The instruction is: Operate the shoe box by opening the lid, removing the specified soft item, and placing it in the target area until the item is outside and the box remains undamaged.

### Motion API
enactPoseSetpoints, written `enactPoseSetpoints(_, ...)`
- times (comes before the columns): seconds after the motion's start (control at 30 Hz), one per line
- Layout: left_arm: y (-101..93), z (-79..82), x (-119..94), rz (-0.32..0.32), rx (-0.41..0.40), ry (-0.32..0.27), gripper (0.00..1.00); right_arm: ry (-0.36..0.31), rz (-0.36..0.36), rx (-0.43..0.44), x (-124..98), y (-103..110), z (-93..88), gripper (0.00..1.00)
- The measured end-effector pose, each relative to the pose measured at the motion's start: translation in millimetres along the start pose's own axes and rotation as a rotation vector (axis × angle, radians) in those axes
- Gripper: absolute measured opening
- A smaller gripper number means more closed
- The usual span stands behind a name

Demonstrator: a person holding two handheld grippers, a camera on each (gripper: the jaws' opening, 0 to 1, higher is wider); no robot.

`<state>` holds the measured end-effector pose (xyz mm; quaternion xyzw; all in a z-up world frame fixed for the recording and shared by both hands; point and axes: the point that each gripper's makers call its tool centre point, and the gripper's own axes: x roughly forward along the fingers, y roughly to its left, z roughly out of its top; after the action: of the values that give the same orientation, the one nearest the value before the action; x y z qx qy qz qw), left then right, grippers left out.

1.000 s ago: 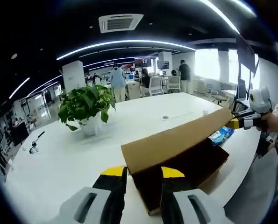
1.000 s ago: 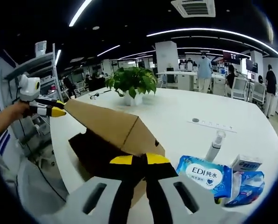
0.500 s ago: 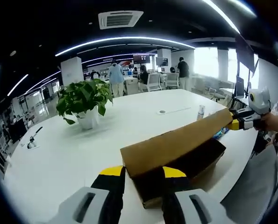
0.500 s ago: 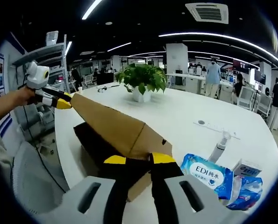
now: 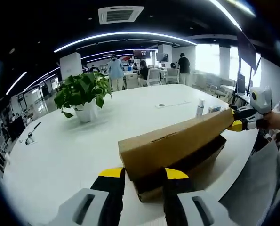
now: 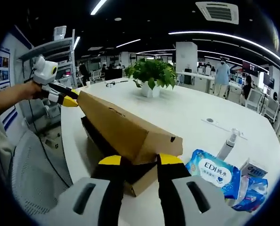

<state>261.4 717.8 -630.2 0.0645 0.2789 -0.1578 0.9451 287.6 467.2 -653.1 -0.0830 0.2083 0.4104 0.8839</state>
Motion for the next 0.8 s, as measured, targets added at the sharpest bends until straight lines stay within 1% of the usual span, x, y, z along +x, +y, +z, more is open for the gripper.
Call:
enactPoseSetpoints(0.1,-1.7,-7.1,2,-0.002,0.004,0.021,0.32,0.018,0.010,-0.025,1,4,-5.8,0.27)
enactPoseSetpoints(0.33,-2.8,-17.9,4,-0.009,-0.003,0.044,0.33,0.039,0.026,-0.034,3,7,-14.3,0.30)
enactPoseSetpoints(0.53,-2.6,-24.7,7,-0.013,-0.027,0.053,0.32,0.056,0.041,-0.032,4,10,-20.8,0.32)
enactPoseSetpoints(0.8,-3.3,-36.6,14,-0.021,-0.038,0.079,0.32,0.080,0.062,-0.018,8,14,-32.7,0.35)
